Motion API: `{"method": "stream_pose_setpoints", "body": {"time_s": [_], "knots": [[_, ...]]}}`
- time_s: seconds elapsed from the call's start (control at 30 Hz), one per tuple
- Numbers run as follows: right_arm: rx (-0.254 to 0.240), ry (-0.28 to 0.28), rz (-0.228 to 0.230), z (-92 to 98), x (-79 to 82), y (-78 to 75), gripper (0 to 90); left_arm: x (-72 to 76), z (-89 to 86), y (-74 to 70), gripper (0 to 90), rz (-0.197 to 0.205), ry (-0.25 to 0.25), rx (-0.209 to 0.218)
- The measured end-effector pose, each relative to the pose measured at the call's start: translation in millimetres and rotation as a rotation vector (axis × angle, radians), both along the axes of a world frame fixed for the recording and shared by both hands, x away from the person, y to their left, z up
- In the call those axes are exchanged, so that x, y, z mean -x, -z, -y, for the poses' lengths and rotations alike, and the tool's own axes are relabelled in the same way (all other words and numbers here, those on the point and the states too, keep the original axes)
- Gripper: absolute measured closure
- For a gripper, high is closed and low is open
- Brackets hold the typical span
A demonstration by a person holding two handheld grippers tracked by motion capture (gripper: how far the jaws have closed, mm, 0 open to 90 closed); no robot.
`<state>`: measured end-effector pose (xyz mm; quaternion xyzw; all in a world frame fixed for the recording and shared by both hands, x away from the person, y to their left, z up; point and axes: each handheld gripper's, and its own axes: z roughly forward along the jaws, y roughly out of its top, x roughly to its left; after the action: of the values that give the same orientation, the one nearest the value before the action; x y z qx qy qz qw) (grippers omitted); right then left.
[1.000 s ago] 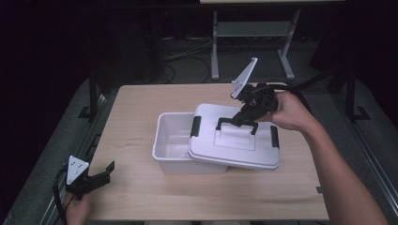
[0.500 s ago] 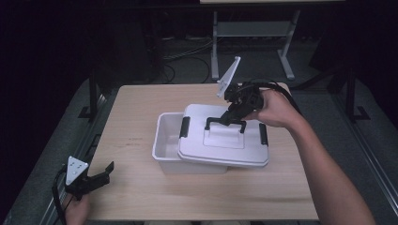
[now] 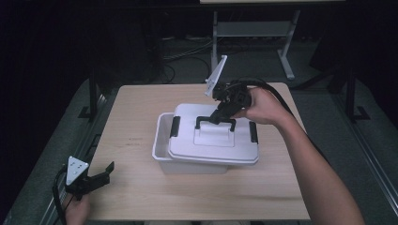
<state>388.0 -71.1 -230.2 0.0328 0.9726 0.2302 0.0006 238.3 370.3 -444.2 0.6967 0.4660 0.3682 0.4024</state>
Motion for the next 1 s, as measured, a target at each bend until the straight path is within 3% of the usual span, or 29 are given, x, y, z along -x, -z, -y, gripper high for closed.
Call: {"method": "stream_pose_setpoints", "body": {"time_s": [0.47,1.0], "knots": [[0.003,-0.030,-0.001,-28.5,-8.7,-1.8,84.9,-0.2,-1.4,0.0,14.9,0.000,-0.003,0.004],[0.002,-0.049,-0.017,-51.2,-19.4,7.7,85.0,0.0,-2.6,-0.2,14.9,0.003,-0.006,0.010]]}}
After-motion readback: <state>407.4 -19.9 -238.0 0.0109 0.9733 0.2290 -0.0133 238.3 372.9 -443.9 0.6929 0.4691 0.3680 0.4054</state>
